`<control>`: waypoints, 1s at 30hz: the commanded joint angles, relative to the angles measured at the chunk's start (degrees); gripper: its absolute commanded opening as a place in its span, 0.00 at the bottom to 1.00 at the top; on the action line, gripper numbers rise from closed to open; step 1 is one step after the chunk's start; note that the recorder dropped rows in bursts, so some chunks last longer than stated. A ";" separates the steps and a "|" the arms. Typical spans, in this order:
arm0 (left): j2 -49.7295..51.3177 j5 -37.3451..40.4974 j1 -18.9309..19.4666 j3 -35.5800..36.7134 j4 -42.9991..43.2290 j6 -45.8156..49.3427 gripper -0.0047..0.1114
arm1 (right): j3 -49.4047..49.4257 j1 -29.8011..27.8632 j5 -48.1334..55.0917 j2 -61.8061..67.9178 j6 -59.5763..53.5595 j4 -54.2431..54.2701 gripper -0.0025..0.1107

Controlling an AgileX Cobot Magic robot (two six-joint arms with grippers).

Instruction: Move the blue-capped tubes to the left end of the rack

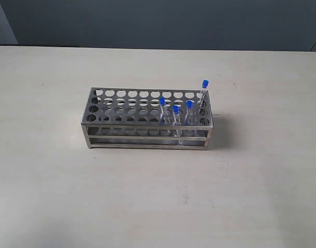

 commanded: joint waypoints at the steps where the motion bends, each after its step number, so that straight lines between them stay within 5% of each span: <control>1: -0.21 -0.67 0.06 0.29 0.04 -0.21 0.04 | 0.11 0.59 -6.46 -0.37 1.80 0.15 0.02; 7: -0.21 -0.67 0.06 0.29 0.04 -0.21 0.04 | -7.17 2.52 -18.11 3.81 16.38 -25.21 0.02; 16: -0.21 -0.67 0.06 0.29 0.04 -0.21 0.04 | -35.23 2.97 -25.89 44.18 30.58 -52.92 0.02; 22: -0.21 -0.67 0.06 0.29 0.04 -0.21 0.04 | -50.14 8.88 -19.69 68.93 20.99 -50.63 0.02; 27: -0.21 -0.67 0.06 0.29 0.04 -0.21 0.04 | -49.09 13.86 -21.42 82.88 -2.59 -27.30 0.02; 30: -0.21 -0.67 0.06 0.29 0.04 -0.21 0.04 | -45.77 14.80 -29.54 90.17 -5.36 -22.11 0.02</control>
